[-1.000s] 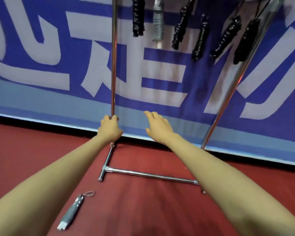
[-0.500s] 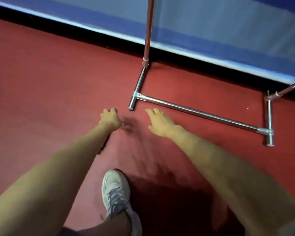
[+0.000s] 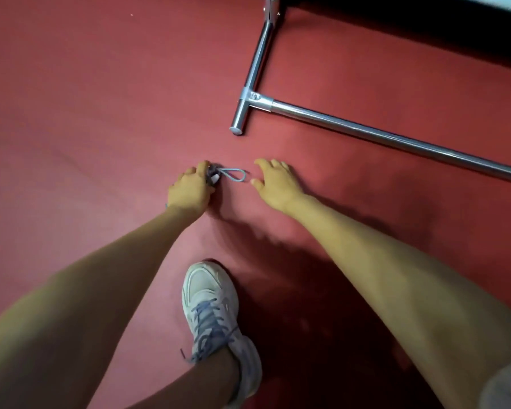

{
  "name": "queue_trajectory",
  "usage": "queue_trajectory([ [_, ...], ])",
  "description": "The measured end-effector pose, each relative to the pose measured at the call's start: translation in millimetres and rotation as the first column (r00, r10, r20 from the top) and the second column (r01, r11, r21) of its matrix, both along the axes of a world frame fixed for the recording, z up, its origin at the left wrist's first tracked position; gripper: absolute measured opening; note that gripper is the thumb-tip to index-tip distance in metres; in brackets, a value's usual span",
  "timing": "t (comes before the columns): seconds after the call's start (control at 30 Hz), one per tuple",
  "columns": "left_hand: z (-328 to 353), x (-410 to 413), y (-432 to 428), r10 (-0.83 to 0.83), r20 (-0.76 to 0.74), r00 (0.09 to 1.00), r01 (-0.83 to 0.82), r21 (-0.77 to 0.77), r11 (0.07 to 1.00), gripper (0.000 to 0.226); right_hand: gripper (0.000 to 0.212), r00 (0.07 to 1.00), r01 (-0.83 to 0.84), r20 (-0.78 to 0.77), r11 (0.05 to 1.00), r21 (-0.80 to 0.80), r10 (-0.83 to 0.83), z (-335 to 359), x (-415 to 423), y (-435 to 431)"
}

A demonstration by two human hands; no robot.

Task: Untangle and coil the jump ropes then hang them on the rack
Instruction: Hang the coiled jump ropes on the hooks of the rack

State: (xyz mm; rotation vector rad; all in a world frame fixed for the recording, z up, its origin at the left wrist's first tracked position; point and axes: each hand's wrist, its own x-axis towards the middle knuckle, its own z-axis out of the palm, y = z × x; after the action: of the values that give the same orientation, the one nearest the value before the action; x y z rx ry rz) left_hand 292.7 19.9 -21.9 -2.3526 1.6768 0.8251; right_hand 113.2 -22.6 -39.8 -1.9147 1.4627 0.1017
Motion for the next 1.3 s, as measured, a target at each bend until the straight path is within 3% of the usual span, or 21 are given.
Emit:
queue_trajectory([
  [0.13,13,-45,1,-0.127,-0.177,0.976,0.119,-0.057,0.991,0.064,0.039,0.946,0.226,0.194,0.957,0.183,-0.261,13,-9,-4],
  [0.2,20,-69,0,-0.179,-0.232,0.956,0.166,-0.074,0.983,0.065,0.020,0.915,0.275,0.228,0.929,0.249,-0.332,23,-24,-8],
  [0.27,28,-88,-3,-0.213,-0.258,0.942,0.195,-0.093,0.976,0.061,0.004,0.888,0.294,0.264,0.906,0.304,-0.376,38,-50,-15],
  [0.37,49,-113,-4,-0.292,-0.281,0.914,0.264,-0.136,0.955,0.057,0.008,0.897,0.268,0.255,0.902,0.339,-0.362,73,-95,-26],
  [0.6,140,-192,-8,-0.348,-0.312,0.884,0.263,-0.285,0.922,0.041,0.012,0.901,0.364,0.237,0.930,0.046,-0.364,184,-179,-27],
  [0.77,212,-243,3,-0.446,-0.372,0.814,0.276,-0.429,0.860,0.034,0.011,0.842,0.502,0.303,0.854,-0.137,-0.446,275,-241,-8],
  [0.9,265,-276,17,-0.559,-0.266,0.785,0.335,-0.578,0.744,0.036,0.011,0.802,0.568,0.381,0.785,-0.248,-0.460,346,-282,11],
  [1.0,302,-298,26,-0.581,-0.218,0.784,0.356,-0.609,0.709,0.036,0.012,0.850,0.496,0.362,0.812,-0.308,-0.383,396,-301,31],
  [1.07,326,-310,29,-0.557,-0.298,0.775,0.291,-0.615,0.733,0.037,0.017,0.893,0.415,0.333,0.840,-0.350,-0.303,430,-306,44],
  [1.23,402,-334,32,-0.571,-0.495,0.655,0.124,-0.675,0.727,0.053,0.029,0.923,0.347,0.320,0.820,-0.456,-0.213,511,-315,70],
  [1.3,439,-343,33,-0.599,-0.527,0.603,0.062,-0.718,0.694,0.043,0.028,0.933,0.339,0.286,0.799,-0.497,-0.217,538,-321,80],
])
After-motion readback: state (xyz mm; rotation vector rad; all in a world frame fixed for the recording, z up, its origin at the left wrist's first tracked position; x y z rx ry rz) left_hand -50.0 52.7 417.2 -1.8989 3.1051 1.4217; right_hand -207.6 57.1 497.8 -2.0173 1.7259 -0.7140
